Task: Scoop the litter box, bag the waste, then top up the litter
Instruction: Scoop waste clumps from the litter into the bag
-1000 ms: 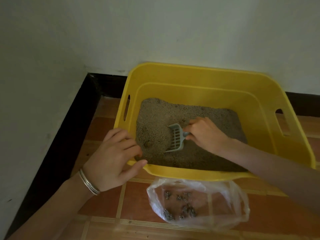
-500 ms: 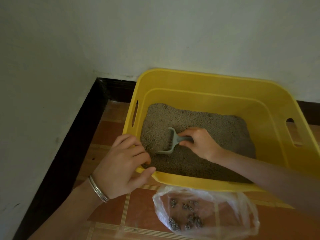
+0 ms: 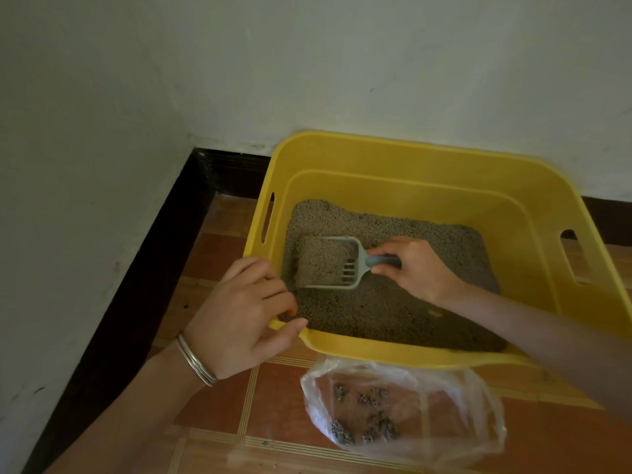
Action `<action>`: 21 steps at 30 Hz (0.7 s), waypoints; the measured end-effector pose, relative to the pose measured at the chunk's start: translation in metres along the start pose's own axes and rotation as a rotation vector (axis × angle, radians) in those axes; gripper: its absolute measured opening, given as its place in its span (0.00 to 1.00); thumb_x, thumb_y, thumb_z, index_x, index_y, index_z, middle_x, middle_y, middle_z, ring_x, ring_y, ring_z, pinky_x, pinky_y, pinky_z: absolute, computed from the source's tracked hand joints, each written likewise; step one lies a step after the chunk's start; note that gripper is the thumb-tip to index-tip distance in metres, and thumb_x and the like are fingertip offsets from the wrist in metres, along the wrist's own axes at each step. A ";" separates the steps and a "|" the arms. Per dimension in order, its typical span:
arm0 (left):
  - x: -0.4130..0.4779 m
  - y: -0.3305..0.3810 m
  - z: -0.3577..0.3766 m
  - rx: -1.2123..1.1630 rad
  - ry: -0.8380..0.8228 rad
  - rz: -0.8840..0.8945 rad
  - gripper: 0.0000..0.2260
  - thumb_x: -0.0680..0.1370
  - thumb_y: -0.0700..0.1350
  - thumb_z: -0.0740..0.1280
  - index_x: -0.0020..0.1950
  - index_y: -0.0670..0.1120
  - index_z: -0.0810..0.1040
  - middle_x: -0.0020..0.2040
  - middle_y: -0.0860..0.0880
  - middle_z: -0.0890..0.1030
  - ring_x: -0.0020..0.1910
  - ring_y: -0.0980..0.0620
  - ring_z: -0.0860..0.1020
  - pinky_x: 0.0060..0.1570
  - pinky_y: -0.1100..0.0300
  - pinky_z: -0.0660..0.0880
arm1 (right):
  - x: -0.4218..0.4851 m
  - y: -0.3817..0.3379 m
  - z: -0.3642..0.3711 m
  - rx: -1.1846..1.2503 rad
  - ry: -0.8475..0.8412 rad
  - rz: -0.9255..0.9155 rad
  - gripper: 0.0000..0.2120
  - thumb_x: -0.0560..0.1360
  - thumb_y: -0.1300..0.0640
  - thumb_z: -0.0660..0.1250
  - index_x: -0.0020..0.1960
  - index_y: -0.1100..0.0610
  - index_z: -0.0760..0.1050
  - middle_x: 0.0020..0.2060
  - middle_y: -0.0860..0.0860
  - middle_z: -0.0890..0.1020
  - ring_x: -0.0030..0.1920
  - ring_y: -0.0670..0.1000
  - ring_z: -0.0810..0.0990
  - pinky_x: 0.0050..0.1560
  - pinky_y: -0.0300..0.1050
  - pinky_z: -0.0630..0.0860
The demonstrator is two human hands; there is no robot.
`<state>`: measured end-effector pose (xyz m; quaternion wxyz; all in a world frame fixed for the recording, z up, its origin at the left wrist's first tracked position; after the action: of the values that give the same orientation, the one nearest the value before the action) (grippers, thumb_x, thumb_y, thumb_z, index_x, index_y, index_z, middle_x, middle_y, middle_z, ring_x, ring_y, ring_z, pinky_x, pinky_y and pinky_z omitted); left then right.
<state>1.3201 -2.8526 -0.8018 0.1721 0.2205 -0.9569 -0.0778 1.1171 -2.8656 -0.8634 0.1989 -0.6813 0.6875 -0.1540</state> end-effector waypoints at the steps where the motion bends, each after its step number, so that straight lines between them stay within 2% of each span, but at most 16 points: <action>1: 0.000 0.000 0.000 0.004 -0.005 0.006 0.21 0.80 0.57 0.54 0.38 0.48 0.81 0.35 0.55 0.78 0.42 0.51 0.75 0.55 0.56 0.66 | -0.003 0.002 -0.006 -0.010 0.009 -0.011 0.14 0.70 0.59 0.71 0.56 0.58 0.79 0.45 0.51 0.81 0.43 0.45 0.74 0.50 0.41 0.72; 5: -0.003 0.003 -0.001 0.017 -0.015 0.034 0.22 0.81 0.56 0.52 0.41 0.48 0.81 0.37 0.54 0.78 0.42 0.50 0.75 0.56 0.54 0.67 | -0.019 0.003 -0.021 -0.164 -0.027 -0.098 0.14 0.69 0.59 0.72 0.55 0.57 0.80 0.44 0.51 0.81 0.43 0.44 0.72 0.49 0.41 0.70; 8: -0.007 0.005 -0.002 0.016 -0.018 0.056 0.21 0.81 0.55 0.51 0.43 0.48 0.80 0.38 0.55 0.77 0.42 0.51 0.74 0.56 0.54 0.67 | -0.027 -0.007 -0.012 -0.318 -0.112 -0.163 0.12 0.70 0.58 0.72 0.53 0.53 0.81 0.44 0.51 0.81 0.48 0.51 0.77 0.50 0.49 0.72; 10: -0.008 0.005 -0.001 0.012 -0.019 0.061 0.21 0.81 0.55 0.51 0.43 0.48 0.80 0.39 0.55 0.77 0.43 0.50 0.74 0.56 0.54 0.67 | -0.027 -0.014 0.000 -0.340 -0.167 -0.146 0.11 0.73 0.56 0.69 0.54 0.51 0.80 0.46 0.49 0.80 0.52 0.50 0.75 0.53 0.49 0.70; 13: -0.006 0.006 0.000 0.000 -0.014 0.049 0.21 0.81 0.55 0.50 0.42 0.48 0.80 0.38 0.55 0.77 0.43 0.50 0.74 0.56 0.54 0.66 | -0.013 -0.033 0.021 -0.297 -0.185 -0.160 0.09 0.74 0.56 0.67 0.54 0.50 0.79 0.45 0.46 0.78 0.52 0.48 0.74 0.56 0.46 0.68; 16: -0.007 0.004 -0.001 -0.010 0.002 0.036 0.21 0.81 0.55 0.50 0.42 0.49 0.79 0.38 0.56 0.77 0.44 0.51 0.74 0.56 0.55 0.65 | 0.007 -0.038 0.035 -0.154 -0.215 -0.097 0.09 0.74 0.59 0.67 0.54 0.54 0.79 0.46 0.47 0.80 0.49 0.46 0.77 0.57 0.45 0.72; 19: -0.007 0.003 -0.002 -0.005 0.008 0.040 0.21 0.81 0.56 0.51 0.42 0.49 0.79 0.38 0.56 0.77 0.44 0.52 0.74 0.56 0.56 0.65 | 0.009 -0.027 0.039 0.027 -0.261 -0.027 0.11 0.73 0.61 0.68 0.56 0.57 0.79 0.49 0.50 0.81 0.47 0.44 0.76 0.52 0.38 0.72; 21: -0.007 0.003 -0.002 0.000 0.012 0.042 0.21 0.81 0.56 0.51 0.42 0.49 0.80 0.38 0.56 0.77 0.44 0.52 0.73 0.56 0.56 0.65 | 0.002 -0.020 0.035 0.116 -0.233 -0.002 0.12 0.73 0.60 0.69 0.56 0.57 0.79 0.49 0.50 0.81 0.45 0.42 0.76 0.49 0.32 0.69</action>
<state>1.3251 -2.8470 -0.8013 0.1794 0.2010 -0.9603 -0.0728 1.1516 -2.8665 -0.8845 0.3165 -0.6826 0.6488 -0.1136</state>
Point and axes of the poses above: each hand's wrist, its own x-axis towards the middle knuckle, its own z-axis out of the palm, y = z × x, the point moved 9 cm from there along x, towards the middle knuckle
